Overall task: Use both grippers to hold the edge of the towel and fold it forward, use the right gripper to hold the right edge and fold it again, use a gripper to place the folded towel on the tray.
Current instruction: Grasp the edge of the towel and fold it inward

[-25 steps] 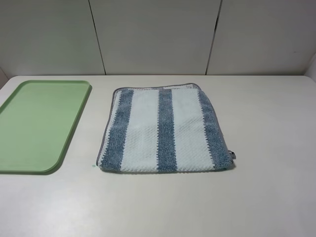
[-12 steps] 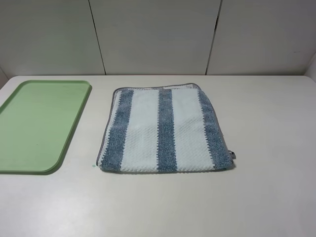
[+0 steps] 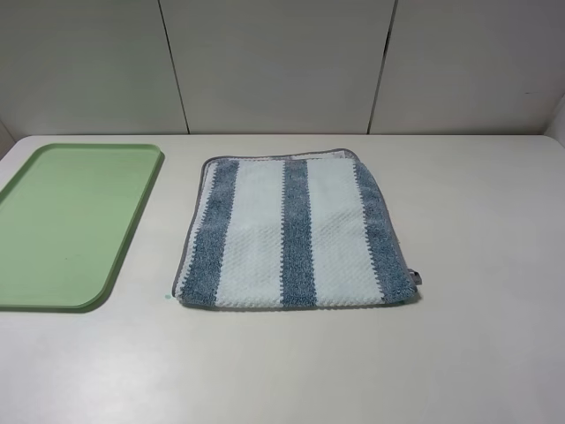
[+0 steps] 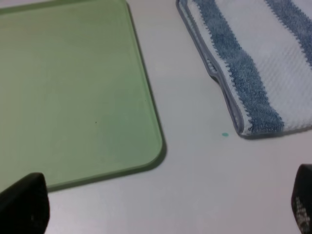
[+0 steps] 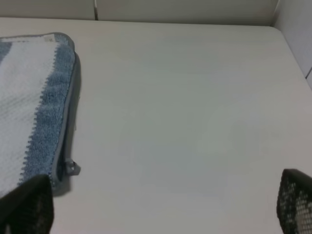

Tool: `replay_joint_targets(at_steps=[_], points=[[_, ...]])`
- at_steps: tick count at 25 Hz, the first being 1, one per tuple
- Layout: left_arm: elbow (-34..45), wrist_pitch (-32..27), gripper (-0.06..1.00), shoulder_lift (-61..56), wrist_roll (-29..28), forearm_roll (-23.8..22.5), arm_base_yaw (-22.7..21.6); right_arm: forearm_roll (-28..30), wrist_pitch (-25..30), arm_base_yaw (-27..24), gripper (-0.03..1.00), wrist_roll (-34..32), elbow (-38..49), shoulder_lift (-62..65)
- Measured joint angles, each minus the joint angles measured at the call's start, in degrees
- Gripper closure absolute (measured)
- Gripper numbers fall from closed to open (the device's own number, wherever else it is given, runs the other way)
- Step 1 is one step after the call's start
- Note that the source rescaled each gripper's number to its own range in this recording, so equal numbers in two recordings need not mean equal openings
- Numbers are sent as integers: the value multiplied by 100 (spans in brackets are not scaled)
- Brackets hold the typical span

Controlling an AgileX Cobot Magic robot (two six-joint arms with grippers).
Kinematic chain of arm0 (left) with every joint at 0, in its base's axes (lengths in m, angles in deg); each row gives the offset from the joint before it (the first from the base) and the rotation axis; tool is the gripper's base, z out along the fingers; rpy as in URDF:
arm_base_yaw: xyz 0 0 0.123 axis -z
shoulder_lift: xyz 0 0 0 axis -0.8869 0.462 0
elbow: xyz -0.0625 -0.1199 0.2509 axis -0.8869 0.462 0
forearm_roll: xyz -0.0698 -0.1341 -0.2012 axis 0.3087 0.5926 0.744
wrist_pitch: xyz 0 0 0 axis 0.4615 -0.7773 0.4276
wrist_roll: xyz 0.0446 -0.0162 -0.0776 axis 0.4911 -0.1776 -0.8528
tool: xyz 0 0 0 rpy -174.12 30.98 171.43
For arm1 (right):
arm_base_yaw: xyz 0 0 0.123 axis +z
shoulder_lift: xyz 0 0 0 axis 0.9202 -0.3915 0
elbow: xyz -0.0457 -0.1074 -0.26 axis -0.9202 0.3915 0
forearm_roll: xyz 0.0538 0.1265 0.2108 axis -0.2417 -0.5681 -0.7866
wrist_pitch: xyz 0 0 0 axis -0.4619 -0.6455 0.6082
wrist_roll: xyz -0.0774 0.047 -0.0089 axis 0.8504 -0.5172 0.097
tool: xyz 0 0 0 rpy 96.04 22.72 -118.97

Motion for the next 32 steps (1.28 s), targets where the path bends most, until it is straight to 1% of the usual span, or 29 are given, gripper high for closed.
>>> replay_joint_targets(at_steps=[9,12,14,17,19,22,24,26,28,30,32], points=[[-13,0,-5,0,0,-7,0,-25,0,0,-3,23,0,0],[-216,-11,-5,210,0,-46,0,-30,13,0,-3,46,-61,-153],[-429,16,-5,592,0,-144,0,-36,-11,0,-3,64,-247,-555],[-884,41,-5,1387,122,-424,0,-41,-130,0,-3,269,-751,-1490],[-1265,53,-5,2050,292,-642,0,-41,-266,0,-3,482,-1116,-2155],[-1840,156,-5,3020,612,-795,54,-41,-513,0,-3,708,-1712,-3238],[-2201,369,-5,3631,759,-828,285,-74,-601,0,-3,903,-2136,-4046],[-2589,518,-5,4293,913,-898,624,-74,-676,96,-3,1144,-2510,-4755],[-2910,580,-5,4877,1087,-1091,1101,-74,-684,334,-3,1363,-2888,-5412],[-3179,660,-5,5479,1269,-1257,1565,-65,-697,676,-3,1590,-3163,-6060],[-3344,699,-5,5994,1488,-1277,1974,-28,-702,1006,-3,1788,-3360,-6567]])
